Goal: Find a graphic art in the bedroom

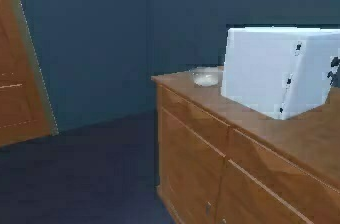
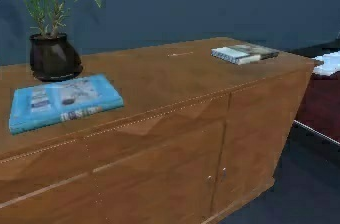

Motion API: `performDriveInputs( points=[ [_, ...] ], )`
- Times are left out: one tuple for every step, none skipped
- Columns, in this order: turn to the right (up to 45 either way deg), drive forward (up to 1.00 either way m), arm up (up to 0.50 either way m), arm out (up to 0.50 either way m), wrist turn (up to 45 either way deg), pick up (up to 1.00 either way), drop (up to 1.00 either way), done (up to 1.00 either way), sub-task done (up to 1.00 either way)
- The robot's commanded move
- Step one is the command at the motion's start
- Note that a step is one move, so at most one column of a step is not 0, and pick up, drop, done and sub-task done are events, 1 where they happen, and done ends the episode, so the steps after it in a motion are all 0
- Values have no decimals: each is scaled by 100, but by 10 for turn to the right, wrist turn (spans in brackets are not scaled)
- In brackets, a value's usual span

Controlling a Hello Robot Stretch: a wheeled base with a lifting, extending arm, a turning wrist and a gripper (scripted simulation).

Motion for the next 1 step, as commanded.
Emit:
performDriveInputs(
  points=[
    [-450, 0, 0, 0, 0, 0, 0, 0, 0]
  ],
)
